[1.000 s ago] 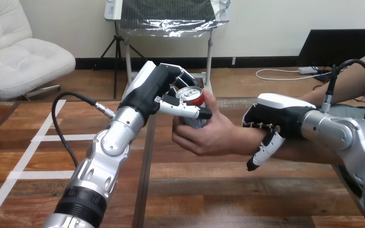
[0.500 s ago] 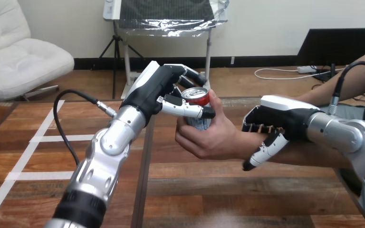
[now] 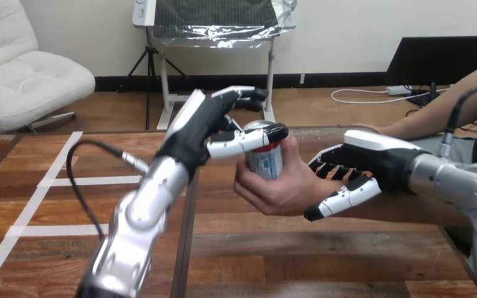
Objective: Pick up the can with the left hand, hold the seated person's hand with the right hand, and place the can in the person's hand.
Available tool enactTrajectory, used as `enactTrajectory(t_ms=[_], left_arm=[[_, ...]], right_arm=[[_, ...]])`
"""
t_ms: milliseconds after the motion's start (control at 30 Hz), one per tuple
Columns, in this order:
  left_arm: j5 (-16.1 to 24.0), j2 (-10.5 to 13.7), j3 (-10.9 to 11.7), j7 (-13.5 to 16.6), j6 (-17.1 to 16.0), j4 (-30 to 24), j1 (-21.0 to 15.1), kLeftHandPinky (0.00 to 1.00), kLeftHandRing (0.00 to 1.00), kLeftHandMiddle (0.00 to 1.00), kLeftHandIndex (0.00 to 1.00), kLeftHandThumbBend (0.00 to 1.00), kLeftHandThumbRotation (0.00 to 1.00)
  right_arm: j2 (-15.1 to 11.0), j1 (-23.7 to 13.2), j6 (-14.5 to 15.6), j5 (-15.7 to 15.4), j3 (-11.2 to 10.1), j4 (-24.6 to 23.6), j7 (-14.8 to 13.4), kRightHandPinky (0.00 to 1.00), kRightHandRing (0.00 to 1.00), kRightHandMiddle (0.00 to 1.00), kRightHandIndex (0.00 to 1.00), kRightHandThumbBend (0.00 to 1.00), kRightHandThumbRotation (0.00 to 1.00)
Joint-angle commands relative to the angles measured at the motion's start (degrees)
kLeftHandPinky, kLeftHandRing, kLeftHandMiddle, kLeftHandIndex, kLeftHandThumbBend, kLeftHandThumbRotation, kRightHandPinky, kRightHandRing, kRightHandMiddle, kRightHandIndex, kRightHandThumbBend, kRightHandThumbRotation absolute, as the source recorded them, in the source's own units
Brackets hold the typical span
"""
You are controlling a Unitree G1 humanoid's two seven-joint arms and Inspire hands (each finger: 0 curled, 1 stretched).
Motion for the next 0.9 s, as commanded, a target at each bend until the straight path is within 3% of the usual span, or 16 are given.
enactTrajectory(t_ms=[0, 300, 567, 867], left_arm=[[-0.90, -0.77, -0.76, -0.08, -0.96, -5.77, 3.00, 0.67, 0.78, 0.80, 0.77, 0.81, 0.84], [-1.94, -0.21, 0.43, 0.87, -0.86, -13.81, 10.53, 0.68, 0.78, 0.80, 0.76, 0.80, 0.91], [-2.68, -0.82, 1.70, 3.33, -4.16, -18.63, 16.34, 0.62, 0.72, 0.74, 0.72, 0.72, 0.84], [-3.63, -0.78, 2.34, 4.09, -5.70, -24.85, 22.47, 0.57, 0.68, 0.71, 0.69, 0.67, 0.83]], right_arm=[[-0.60, 2.82, 1.07, 2.16, -1.90, -3.11, 0.95, 0.69, 0.79, 0.83, 0.83, 1.00, 0.65], [-1.41, 6.07, 3.42, 3.94, -4.24, -8.06, 2.09, 0.71, 0.85, 0.87, 0.87, 1.00, 0.67], [-1.42, 9.02, 6.11, 5.38, -6.54, -12.66, 2.08, 0.72, 0.86, 0.90, 0.90, 1.00, 0.70], [-1.02, 11.99, 6.34, 5.02, -8.28, -15.57, -0.03, 0.72, 0.88, 0.91, 0.93, 1.00, 0.73]])
